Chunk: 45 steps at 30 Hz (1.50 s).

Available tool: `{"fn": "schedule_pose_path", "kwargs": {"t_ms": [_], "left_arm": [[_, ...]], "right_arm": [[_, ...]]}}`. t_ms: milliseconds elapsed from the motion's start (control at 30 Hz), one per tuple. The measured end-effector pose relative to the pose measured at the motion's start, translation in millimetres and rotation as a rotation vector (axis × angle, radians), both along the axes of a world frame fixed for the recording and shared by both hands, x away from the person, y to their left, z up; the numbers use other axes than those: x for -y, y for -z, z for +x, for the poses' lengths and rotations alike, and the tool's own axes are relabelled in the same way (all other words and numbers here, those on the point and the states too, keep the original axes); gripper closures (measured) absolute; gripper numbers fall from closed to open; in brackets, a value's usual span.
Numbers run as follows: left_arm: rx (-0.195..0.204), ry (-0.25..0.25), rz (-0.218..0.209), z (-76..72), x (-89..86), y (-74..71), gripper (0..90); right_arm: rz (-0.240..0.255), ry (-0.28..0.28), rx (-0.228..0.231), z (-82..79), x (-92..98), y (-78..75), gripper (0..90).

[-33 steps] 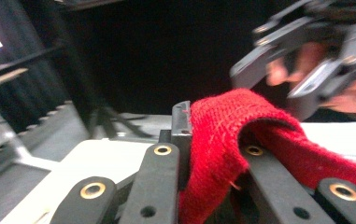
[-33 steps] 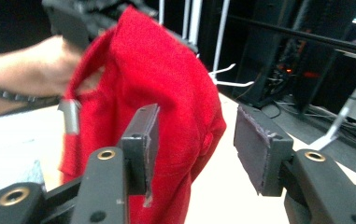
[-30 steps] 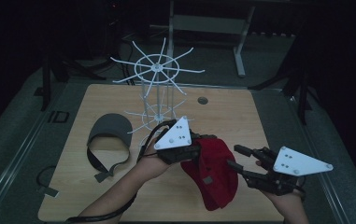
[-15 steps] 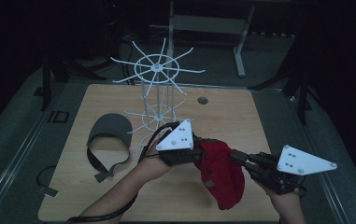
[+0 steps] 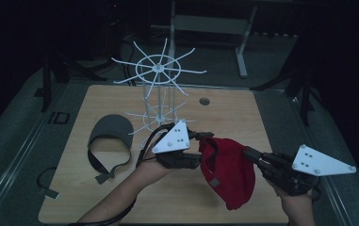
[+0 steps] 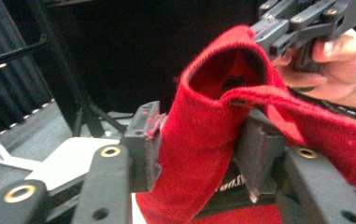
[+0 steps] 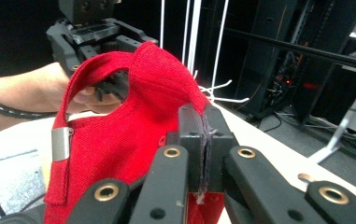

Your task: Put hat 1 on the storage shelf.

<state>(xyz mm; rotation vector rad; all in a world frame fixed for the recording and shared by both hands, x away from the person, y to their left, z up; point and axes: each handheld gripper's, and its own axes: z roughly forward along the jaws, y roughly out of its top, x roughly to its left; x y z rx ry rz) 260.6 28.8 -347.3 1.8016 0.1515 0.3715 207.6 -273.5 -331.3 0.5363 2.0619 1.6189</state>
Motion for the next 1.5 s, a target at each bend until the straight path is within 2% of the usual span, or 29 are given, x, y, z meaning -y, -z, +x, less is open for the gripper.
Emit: {"fn": "schedule_pose_path", "kwargs": {"t_ms": [200,333,400,533,667,900,1100,1200,1500], "left_arm": [[0.006,-0.057,-0.014,-3.1,-12.5,-0.1,50.6],[-0.005,-0.107,-0.045,-3.1,-25.5,0.3,52.9],[-0.024,-0.132,-0.073,-3.4,-31.8,0.2,52.9],[-0.011,-0.175,-0.072,-9.2,-39.3,2.0,52.8],[-0.027,-0.201,-0.079,-14.0,-47.4,7.3,52.5],[-0.039,-0.192,-0.043,-28.5,-52.6,23.6,51.3],[-0.065,-0.188,-0.046,-35.2,-55.2,36.5,51.5],[-0.076,-0.186,-0.042,-38.8,-57.3,44.4,51.5],[-0.093,-0.192,-0.027,-43.2,-63.8,59.7,51.6]], "right_arm": [[0.017,0.014,0.0,-0.9,5.4,-3.7,88.8],[0.037,0.022,0.008,-3.1,10.6,-8.5,88.8],[0.048,0.031,0.015,-3.1,12.5,-10.4,88.8],[0.062,0.053,0.019,-2.2,14.1,-15.7,88.8],[0.07,0.085,0.035,-0.9,15.2,-25.4,88.8],[0.096,0.133,0.066,6.1,18.2,-45.3,88.7],[0.116,0.156,0.081,16.8,17.7,-59.3,88.7],[0.127,0.177,0.095,28.0,14.4,-69.9,88.7],[0.149,0.212,0.106,54.6,6.2,-86.8,88.7]]}}
